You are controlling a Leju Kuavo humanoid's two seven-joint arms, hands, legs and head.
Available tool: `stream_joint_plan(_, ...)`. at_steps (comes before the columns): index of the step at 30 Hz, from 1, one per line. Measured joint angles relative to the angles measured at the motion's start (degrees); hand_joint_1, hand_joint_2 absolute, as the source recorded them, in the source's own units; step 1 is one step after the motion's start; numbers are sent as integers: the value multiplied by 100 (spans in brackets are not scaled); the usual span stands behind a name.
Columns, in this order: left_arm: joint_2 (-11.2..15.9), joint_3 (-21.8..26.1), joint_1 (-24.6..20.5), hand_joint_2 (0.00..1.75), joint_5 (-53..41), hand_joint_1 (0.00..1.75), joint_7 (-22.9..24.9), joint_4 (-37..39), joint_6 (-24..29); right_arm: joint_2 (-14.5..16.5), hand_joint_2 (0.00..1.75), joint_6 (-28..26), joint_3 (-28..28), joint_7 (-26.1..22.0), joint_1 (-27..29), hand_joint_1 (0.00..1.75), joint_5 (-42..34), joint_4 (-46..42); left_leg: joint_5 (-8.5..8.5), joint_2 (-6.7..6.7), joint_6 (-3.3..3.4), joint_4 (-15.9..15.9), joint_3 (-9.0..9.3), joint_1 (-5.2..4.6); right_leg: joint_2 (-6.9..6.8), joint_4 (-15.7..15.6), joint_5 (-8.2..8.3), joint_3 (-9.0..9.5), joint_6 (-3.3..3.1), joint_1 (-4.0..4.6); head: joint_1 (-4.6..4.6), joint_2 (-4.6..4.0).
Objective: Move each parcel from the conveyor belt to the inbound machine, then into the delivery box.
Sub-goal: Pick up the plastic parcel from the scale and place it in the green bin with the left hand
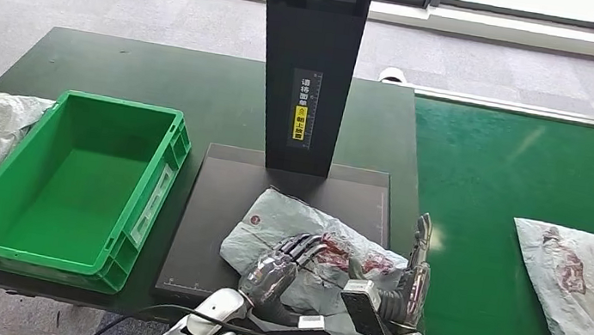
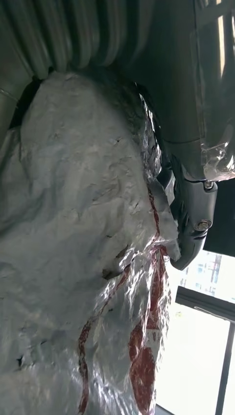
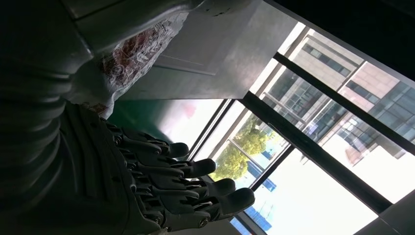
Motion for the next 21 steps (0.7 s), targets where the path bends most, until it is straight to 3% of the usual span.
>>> stream_joint_plan(14,-14,-39,-29,175,-50,0,-11,13,-127,-51,175,-23,2,0,0,0,-1,69,17,2,3,0,2,0,2,0,14,1,3,0,0,1)
stream_joint_plan(18,-21,-48,-42,175,-80,175,-24,64,-167,-58,175,-23,3,0,0,0,1,70,20,3,3,0,-2,0,4,0,17,-4,3,0,0,0)
stream_joint_plan(21,-25,-49,-46,175,-117,175,-79,105,-188,-62,175,-3,3,0,-2,0,22,71,29,3,5,0,-14,0,4,0,26,-12,4,0,0,1)
